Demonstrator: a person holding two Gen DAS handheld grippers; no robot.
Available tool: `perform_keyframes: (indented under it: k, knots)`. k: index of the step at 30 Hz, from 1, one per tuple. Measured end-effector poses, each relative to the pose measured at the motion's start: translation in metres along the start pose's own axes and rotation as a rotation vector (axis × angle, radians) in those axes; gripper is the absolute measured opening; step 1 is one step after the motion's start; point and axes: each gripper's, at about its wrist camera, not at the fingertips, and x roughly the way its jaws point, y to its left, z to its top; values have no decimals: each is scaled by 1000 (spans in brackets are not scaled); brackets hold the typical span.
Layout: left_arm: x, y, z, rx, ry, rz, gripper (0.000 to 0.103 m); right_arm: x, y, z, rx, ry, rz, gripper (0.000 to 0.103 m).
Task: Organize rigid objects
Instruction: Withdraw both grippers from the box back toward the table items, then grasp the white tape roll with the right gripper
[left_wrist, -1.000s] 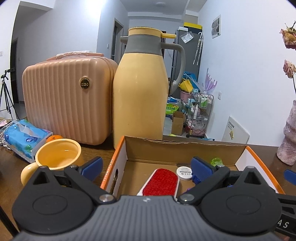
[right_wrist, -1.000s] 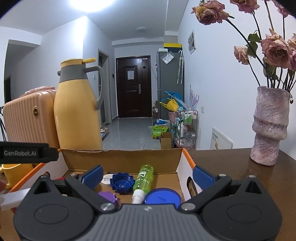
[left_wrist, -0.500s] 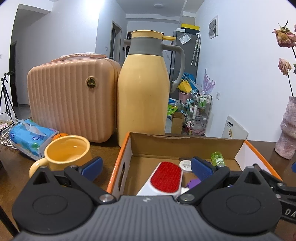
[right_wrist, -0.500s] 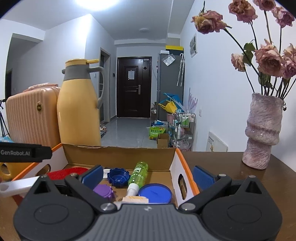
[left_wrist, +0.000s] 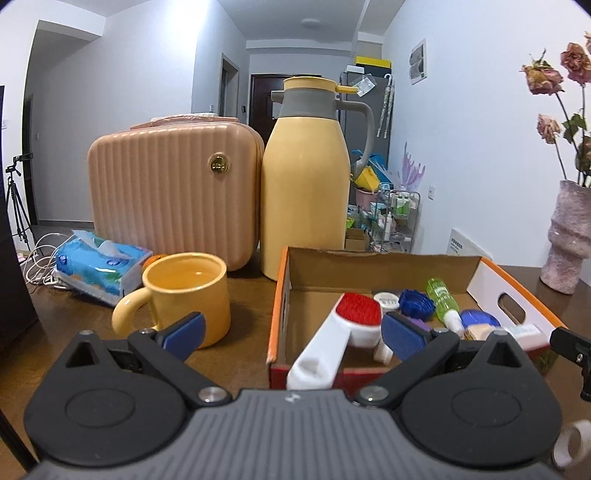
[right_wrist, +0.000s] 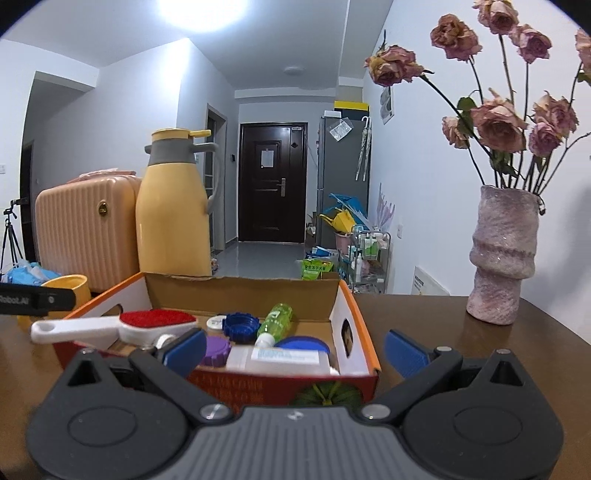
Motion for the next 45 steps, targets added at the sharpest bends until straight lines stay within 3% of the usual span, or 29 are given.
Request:
perform_keyframes:
  k: [18,30,39,45]
  knots:
    - [-51,19,-41,66,55,-80,103,-62,-6,-46,-9,91,-3,103]
    - [-67,22,-61,91,94,-103,103,-79,-7,-62,26,144,-41,103]
    - [-61,14,-67,125,113,-101,103,-67,7,-62,48,156,-67,84]
    - [-61,14,-66,120,109,-98,103,-47,1,-63,131,219,-100,61]
